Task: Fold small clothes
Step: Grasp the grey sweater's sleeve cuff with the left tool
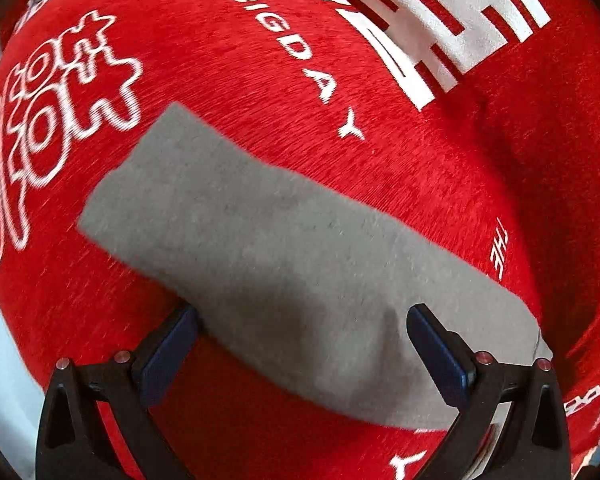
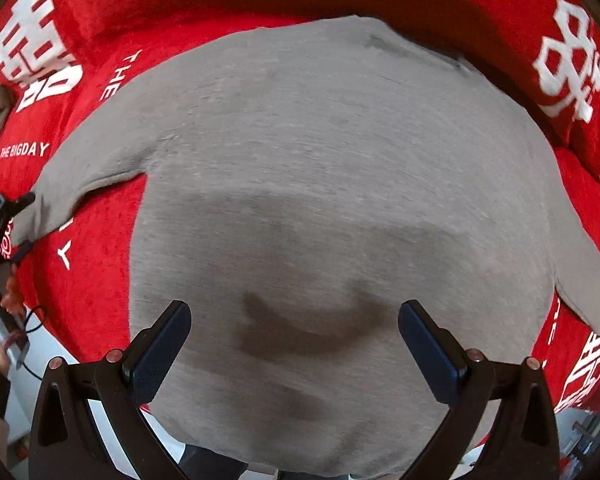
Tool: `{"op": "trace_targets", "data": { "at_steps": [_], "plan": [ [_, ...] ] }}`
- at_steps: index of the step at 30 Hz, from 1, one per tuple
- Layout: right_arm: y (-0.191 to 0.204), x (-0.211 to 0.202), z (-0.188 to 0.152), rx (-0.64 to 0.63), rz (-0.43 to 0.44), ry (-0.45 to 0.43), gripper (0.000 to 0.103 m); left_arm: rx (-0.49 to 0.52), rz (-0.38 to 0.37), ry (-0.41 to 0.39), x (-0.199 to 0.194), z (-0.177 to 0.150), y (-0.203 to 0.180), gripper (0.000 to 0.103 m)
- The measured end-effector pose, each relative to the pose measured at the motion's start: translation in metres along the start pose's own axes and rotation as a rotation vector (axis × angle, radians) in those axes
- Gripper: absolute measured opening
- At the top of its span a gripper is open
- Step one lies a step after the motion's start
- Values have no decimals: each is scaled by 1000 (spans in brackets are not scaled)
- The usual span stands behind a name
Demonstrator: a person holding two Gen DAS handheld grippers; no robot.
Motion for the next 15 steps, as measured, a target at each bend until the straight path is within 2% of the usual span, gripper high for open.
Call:
{"op": "trace_targets", "data": {
  "at_steps": [2,4,5,6,7,11,15],
  "plan": [
    [6,1,0,-7,1,-3,103,7,-14,-13,-2,2,-7,89],
    [10,0,0,-8,5,-3,103,14,9,-25,-1,5,-9,51],
    [11,0,-1,-8,8,-2,103,14,23,-31,-1,9,-7,40],
    [11,0,-2,-7,10,0,103,13,4,-33,0,12,-6,23],
    [12,0,-3,-7,12,0,103,0,-48,-21,0,15,-4,11],
    [11,-2,-7,2,20,-2,103,-8,-146,-35,-11,21,-7,11],
    [2,-9,-11,38,32,-19,103,24,-309,-75,-43,23,-29,11]
  ]
}}
Point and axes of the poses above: each gripper's, at about its wrist camera, not at the fingertips, and x roughly the way its jaws point, y to its left, z to its top, the point moved 6 cm from there along x, roughly the way its jaws point, and after that the axes turned 12 degrees about z, right-handed, at the moved point
